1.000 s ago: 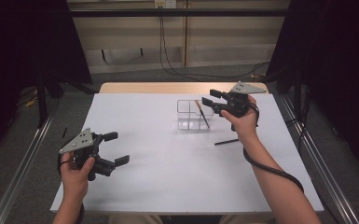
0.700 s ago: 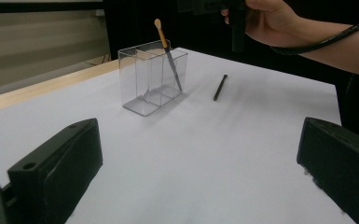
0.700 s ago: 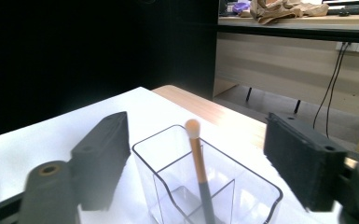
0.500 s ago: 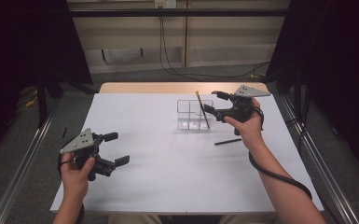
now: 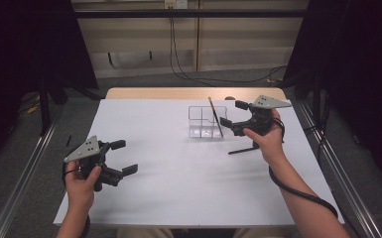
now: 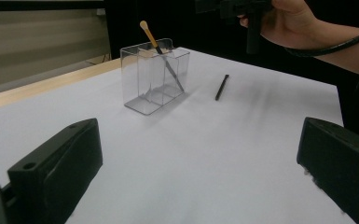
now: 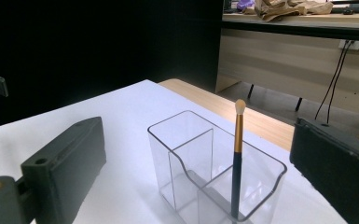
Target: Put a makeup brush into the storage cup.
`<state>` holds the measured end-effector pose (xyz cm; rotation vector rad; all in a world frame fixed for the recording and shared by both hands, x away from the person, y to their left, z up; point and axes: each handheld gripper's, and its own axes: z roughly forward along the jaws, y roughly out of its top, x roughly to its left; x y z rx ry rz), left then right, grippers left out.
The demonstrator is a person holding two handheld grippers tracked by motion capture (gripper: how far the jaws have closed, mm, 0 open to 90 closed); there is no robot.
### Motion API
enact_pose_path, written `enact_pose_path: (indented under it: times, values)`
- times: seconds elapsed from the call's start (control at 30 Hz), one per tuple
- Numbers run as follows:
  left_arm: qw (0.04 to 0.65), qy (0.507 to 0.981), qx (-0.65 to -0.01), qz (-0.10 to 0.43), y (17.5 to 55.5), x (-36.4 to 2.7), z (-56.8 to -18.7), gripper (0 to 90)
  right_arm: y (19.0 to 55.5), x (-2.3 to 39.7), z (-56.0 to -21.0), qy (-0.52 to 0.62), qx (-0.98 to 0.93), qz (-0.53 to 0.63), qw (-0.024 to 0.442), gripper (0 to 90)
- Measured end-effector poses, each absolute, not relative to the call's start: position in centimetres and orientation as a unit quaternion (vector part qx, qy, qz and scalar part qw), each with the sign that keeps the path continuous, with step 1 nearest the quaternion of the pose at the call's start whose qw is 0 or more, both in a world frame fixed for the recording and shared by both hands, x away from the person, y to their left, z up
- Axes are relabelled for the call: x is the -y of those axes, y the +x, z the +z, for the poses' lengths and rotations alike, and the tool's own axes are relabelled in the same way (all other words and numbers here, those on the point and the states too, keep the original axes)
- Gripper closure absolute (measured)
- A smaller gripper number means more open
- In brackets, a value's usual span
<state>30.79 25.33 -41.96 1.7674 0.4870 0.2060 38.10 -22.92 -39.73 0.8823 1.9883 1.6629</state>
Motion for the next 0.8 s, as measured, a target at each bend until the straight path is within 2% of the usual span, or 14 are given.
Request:
enact_pose_path:
  times: [0.3,0.8]
  values:
    - [0.603,0.764,-0.212,0.09,30.8,-25.5,-42.0,0.1,37.3,23.9,-39.7,0.314,-0.713,0.597,0.189,1.5]
    - [0.602,0.764,-0.214,0.091,30.8,-25.5,-42.2,0.1,35.8,24.7,-39.5,0.305,-0.723,0.586,0.202,1.5]
